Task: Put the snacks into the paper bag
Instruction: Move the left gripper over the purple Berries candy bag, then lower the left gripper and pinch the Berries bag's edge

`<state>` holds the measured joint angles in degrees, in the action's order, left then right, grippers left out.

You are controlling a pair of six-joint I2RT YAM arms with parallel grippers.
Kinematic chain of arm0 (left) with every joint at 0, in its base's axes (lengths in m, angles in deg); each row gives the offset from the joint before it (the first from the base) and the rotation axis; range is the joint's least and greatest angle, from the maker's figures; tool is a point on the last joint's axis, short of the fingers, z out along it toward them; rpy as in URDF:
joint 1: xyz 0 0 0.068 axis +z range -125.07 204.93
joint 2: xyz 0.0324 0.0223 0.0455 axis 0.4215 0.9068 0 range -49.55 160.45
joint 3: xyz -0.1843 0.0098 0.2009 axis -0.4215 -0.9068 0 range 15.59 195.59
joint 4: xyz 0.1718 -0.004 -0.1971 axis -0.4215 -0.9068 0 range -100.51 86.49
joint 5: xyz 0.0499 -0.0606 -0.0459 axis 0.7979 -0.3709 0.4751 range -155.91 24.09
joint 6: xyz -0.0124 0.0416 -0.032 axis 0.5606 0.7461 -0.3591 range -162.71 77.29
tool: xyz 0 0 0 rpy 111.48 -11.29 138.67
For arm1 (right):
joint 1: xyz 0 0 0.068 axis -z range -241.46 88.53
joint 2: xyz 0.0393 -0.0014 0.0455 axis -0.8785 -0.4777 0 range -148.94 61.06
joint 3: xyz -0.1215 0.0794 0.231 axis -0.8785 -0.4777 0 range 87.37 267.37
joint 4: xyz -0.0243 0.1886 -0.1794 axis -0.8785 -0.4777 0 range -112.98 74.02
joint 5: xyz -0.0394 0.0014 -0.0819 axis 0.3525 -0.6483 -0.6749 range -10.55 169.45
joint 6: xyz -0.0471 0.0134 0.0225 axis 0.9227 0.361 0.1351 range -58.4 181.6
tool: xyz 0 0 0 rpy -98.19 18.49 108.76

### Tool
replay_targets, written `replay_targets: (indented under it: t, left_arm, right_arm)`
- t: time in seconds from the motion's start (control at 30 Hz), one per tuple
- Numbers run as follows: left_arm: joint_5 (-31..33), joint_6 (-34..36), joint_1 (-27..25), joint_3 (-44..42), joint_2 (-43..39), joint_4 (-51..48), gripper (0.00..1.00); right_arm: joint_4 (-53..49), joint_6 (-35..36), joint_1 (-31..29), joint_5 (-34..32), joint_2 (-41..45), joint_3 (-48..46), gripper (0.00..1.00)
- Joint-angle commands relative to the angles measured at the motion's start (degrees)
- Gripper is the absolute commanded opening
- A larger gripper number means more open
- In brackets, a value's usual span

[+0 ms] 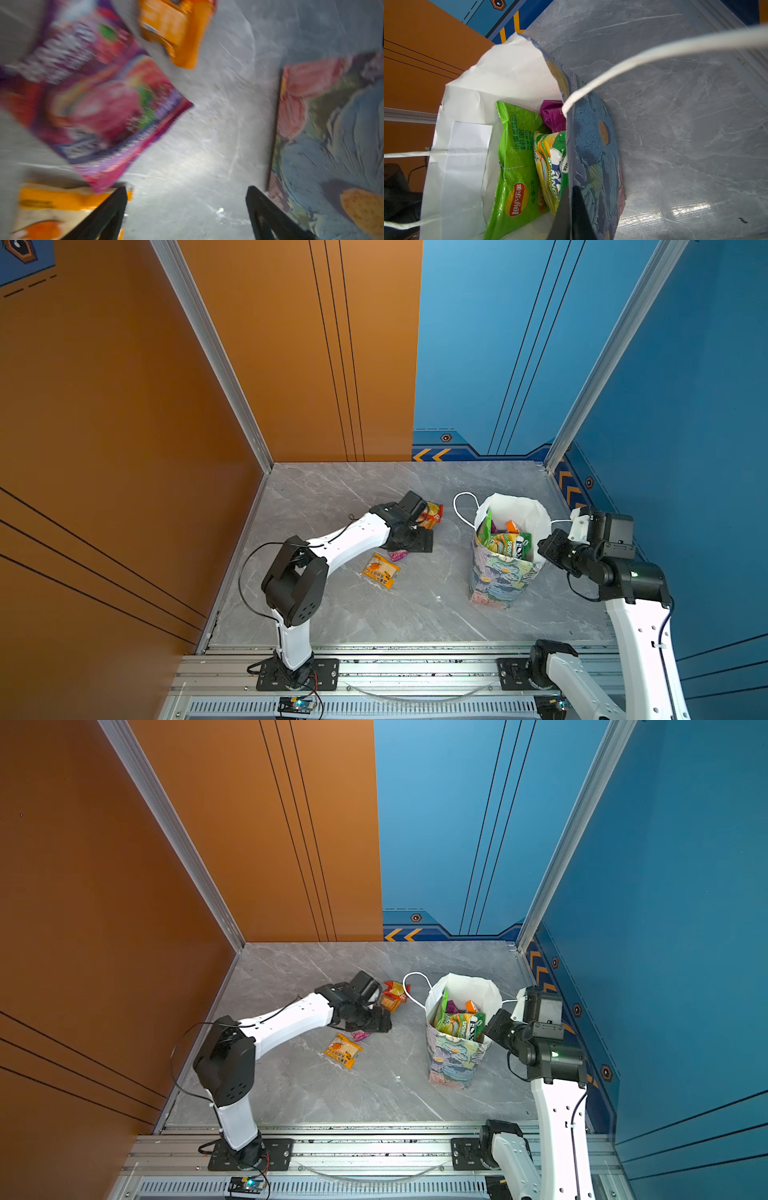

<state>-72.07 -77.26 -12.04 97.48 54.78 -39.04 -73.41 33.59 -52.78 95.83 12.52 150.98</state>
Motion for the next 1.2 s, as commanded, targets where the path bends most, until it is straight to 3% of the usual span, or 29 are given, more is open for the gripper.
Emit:
replay_targets:
  t: [0.0, 0.13, 0.33, 0.73, 0.87, 1.03, 1.17]
  left_arm:
    - [1.0, 1.3, 6.4, -1.8, -2.8, -3.2, 0.96]
    - [1.6, 0.1, 9.2, -3.4, -2.0, -0.6, 0.98]
    - [-3.7, -2.9, 9.2, -3.3, 3.7, 2.9, 0.98]
    - [-8.8, -5.3, -2.5, 5.3, 12.3, 5.3, 0.96]
    - [-8.9, -3.8, -4.9, 7.5, 10.9, 3.4, 0.95]
    - [-1.5, -0.2, -2.1, 5.3, 3.6, -1.9, 0.96]
    - [1.9, 3.0, 3.9, 3.7, 1.1, -4.9, 0.95]
  right_arm:
    - [2.4, 0.5, 0.5, 0.8, 1.2, -0.5, 0.0]
    - [2.6, 0.0, 0.5, 1.0, 1.6, -0.5, 0.0]
    - [2.0, 0.2, 0.5, 0.9, 2.6, -0.5, 0.0]
    - [1.3, 0.9, 0.5, 0.9, 2.4, -0.1, 0.0]
    - [1.1, 1.2, 0.7, 0.5, 2.7, -0.7, 0.0]
    - [1.1, 1.5, 0.6, 0.6, 3.0, -0.8, 0.0]
    - [1.5, 1.6, 0.7, 0.9, 2.5, -0.9, 0.0]
